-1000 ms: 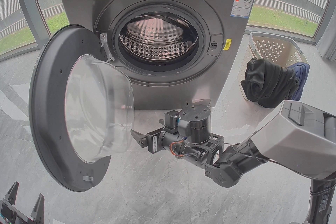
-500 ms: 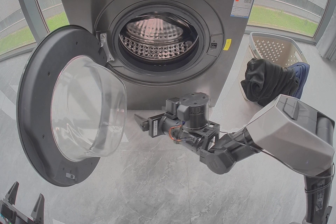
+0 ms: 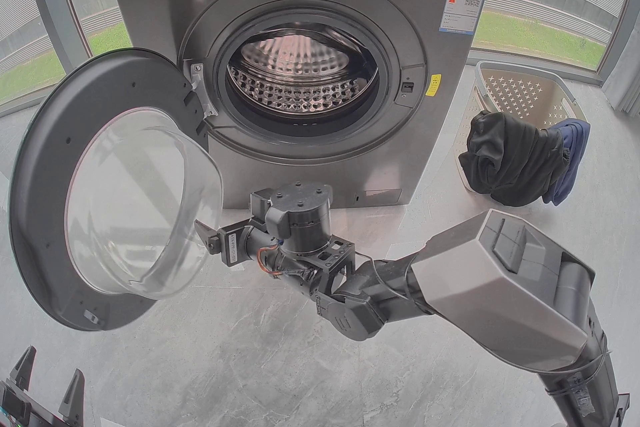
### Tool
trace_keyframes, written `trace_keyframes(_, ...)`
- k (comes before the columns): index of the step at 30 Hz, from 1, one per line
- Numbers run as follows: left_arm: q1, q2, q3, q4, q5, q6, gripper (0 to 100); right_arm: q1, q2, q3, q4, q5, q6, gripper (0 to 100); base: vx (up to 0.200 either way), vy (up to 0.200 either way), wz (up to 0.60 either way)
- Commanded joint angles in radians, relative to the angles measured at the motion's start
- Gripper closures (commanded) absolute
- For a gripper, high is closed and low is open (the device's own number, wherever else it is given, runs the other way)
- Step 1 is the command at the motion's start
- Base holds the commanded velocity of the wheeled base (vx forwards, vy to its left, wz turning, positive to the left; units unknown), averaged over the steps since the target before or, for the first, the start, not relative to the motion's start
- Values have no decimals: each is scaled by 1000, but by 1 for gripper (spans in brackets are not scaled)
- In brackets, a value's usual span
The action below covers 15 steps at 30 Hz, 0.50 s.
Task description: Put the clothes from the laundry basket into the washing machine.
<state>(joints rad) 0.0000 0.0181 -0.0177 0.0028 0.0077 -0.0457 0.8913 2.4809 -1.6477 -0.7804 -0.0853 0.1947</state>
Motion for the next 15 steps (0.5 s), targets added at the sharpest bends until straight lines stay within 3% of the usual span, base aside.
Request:
trace_keyframes(1,0,-12,15,0,0,0,0,-11,18,-14,-8,-5,5,0,0,0,0)
trace_keyframes(15,0,-13,15,0,0,0,0,18,26,-50,-2,-10,6,0,0,0,0)
